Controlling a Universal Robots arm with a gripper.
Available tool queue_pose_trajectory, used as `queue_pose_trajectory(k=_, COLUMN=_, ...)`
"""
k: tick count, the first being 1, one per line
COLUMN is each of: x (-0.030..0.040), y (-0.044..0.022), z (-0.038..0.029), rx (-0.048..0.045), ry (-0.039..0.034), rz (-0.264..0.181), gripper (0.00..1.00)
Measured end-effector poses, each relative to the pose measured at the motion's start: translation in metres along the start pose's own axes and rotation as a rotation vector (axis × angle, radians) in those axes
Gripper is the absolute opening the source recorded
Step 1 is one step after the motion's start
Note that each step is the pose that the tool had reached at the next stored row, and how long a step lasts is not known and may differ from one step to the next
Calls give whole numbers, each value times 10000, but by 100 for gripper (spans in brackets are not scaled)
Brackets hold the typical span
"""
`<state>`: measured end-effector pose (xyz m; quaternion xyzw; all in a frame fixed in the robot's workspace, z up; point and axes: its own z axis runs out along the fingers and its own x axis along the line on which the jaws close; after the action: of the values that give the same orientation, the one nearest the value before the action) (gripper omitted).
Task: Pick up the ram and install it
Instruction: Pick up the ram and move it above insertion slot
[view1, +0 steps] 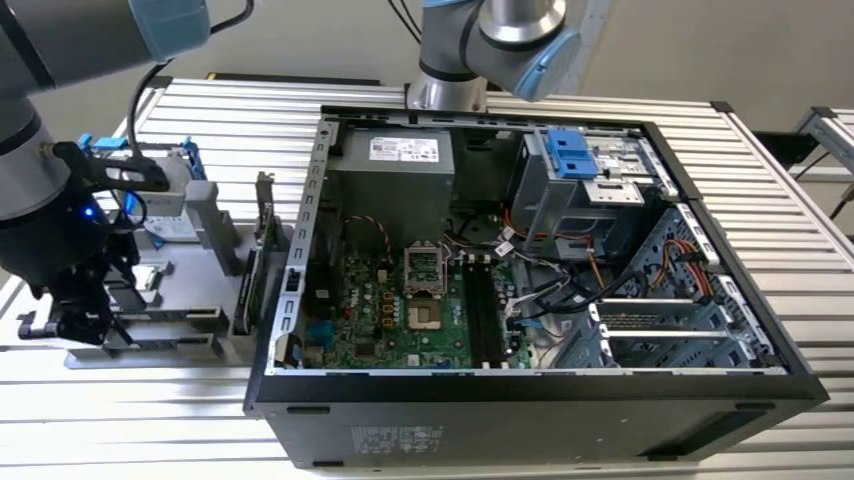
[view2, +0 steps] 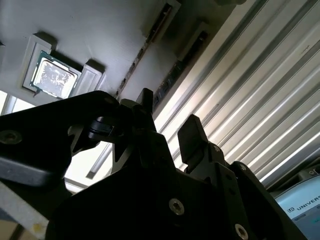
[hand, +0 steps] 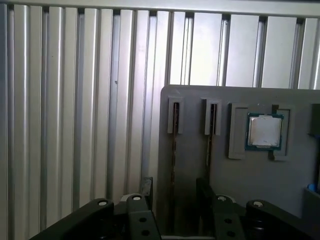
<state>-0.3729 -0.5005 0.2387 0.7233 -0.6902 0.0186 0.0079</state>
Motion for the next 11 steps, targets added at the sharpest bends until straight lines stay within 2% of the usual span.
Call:
queue_pose_trajectory(k=3, x=21, y=1, z=19, rx=1, ry=-2, rz=0, gripper=100)
queue_pose_trajectory(k=11, x=21, y=3, z=107, rx=0, ry=-1, rz=0, gripper=100)
